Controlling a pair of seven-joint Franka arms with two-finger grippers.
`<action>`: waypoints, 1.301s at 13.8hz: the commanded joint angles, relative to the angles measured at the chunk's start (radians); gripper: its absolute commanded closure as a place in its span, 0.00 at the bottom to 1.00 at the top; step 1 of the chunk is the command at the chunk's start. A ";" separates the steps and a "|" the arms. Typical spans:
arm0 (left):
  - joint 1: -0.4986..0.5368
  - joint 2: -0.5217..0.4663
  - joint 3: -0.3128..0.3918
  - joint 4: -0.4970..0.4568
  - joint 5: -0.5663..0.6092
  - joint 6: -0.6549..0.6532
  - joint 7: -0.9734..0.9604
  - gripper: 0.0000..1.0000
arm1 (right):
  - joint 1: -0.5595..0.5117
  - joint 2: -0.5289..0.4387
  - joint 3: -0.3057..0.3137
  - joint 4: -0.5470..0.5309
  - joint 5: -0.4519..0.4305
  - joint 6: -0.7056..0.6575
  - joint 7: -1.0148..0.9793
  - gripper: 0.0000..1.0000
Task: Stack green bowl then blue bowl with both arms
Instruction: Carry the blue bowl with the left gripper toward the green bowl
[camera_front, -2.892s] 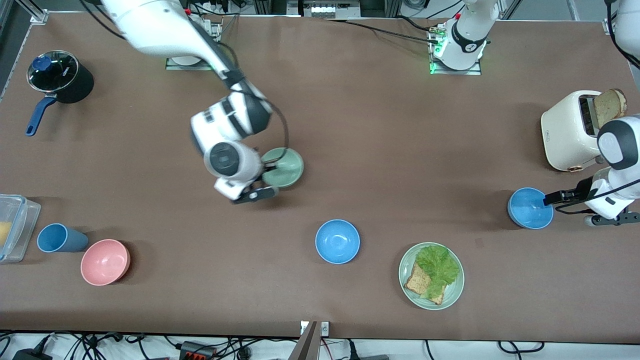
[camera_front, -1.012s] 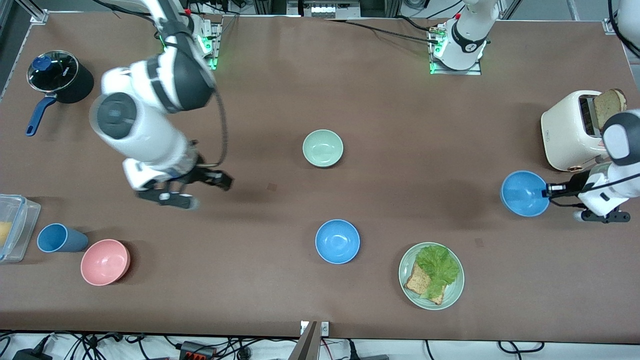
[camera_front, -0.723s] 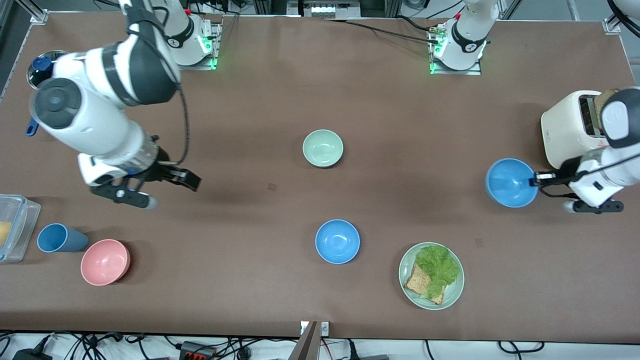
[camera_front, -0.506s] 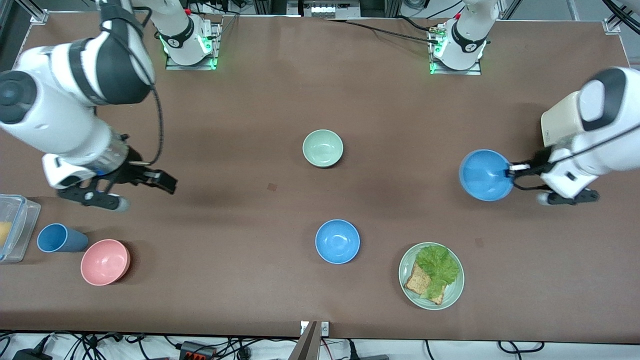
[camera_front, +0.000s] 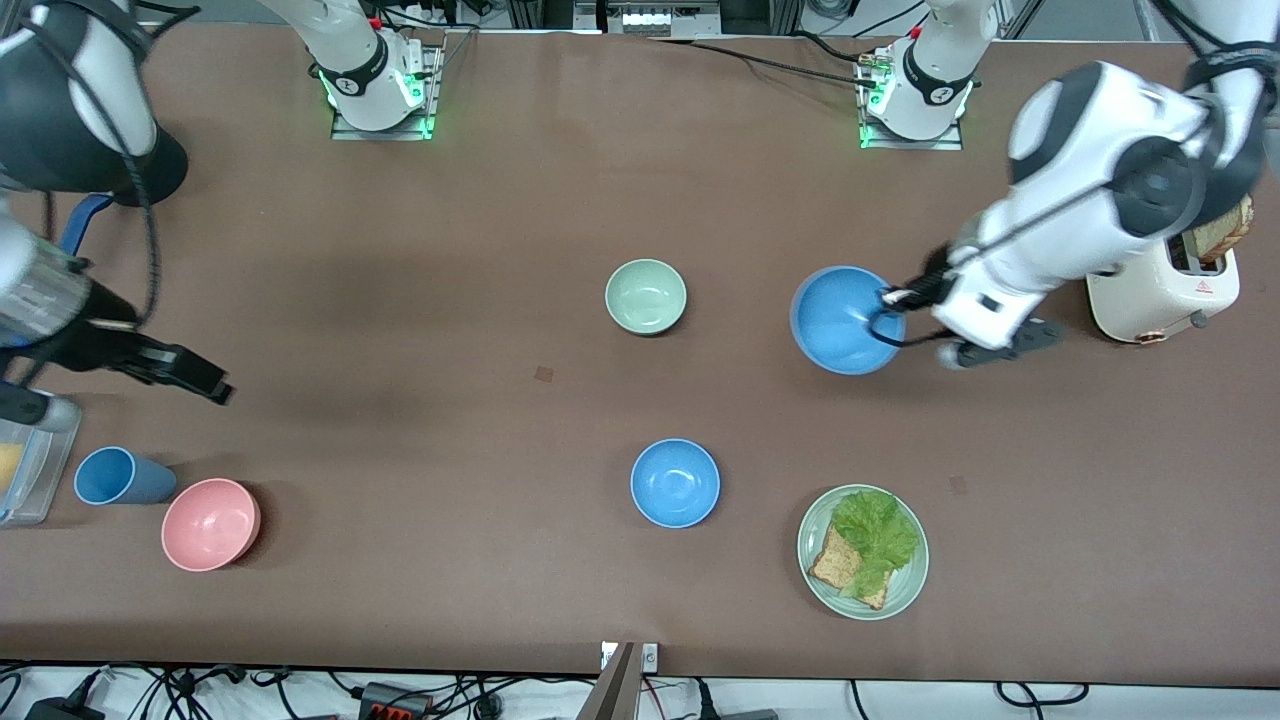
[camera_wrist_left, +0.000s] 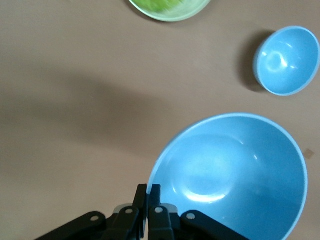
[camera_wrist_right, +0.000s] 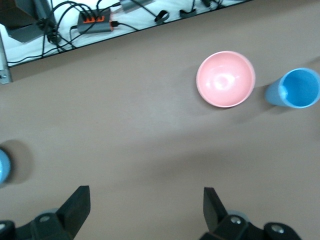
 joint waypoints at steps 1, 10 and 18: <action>-0.089 0.057 -0.010 0.018 -0.014 0.052 -0.124 0.99 | -0.074 -0.041 0.037 -0.002 -0.029 -0.048 -0.103 0.00; -0.377 0.235 0.003 -0.023 0.017 0.246 -0.367 0.98 | -0.160 -0.104 0.040 -0.018 -0.029 -0.127 -0.288 0.00; -0.408 0.325 0.007 -0.135 0.259 0.338 -0.412 0.97 | -0.143 -0.198 0.040 -0.141 -0.067 -0.154 -0.280 0.00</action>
